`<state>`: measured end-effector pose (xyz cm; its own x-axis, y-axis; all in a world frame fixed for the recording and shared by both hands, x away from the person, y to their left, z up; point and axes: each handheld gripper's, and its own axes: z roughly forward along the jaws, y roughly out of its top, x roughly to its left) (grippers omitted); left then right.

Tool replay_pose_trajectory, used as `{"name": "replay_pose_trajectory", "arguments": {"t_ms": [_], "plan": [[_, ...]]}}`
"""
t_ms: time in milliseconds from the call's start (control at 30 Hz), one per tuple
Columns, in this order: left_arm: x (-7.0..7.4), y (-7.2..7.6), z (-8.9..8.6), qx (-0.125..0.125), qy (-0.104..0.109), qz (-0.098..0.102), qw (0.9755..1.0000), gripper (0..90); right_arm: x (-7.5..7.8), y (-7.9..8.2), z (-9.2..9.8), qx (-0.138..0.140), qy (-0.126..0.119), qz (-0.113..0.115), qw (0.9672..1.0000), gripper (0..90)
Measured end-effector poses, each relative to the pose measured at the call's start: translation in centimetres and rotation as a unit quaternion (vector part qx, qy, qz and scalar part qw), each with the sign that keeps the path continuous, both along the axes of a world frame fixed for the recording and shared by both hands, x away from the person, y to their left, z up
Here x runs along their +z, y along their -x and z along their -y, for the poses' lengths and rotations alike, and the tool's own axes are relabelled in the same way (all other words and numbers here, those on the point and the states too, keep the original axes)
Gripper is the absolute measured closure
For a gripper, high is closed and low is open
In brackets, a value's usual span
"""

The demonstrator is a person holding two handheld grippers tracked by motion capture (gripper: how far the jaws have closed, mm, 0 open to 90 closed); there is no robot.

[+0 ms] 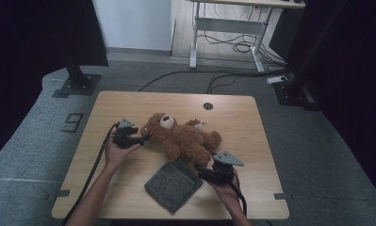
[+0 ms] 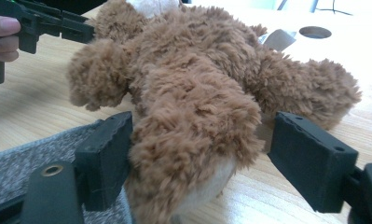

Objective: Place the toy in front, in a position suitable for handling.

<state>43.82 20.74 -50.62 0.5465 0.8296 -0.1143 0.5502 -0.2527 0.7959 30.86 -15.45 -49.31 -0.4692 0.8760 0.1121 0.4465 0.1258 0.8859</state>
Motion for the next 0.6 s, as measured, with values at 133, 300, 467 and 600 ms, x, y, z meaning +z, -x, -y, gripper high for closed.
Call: {"name": "replay_pose_trajectory", "arguments": {"t_ms": [133, 300, 467, 600], "plan": [[-0.2, -0.2, 0.1, -0.008, 0.003, 0.002, 1.0000, 45.3, -0.5, -0.6, 0.0, 0.003, -0.005, -0.004, 1.0000, 28.5], [0.0, 0.2, 0.9, -0.015, 0.009, 0.010, 0.9998, 75.2, -0.9, -1.0, 0.4, 0.012, -0.003, -0.004, 0.9999, 45.9], [0.1, 0.6, 1.0, -0.019, 0.007, 0.004, 0.9998, 82.9, -1.0, -1.1, 0.9, 0.014, -0.002, -0.008, 0.9999, 53.8], [0.5, 1.9, 0.7, -0.033, 0.014, 0.005, 0.9993, 83.7, -1.1, -1.4, 1.2, 0.003, 0.003, -0.007, 1.0000, 56.8]]}}
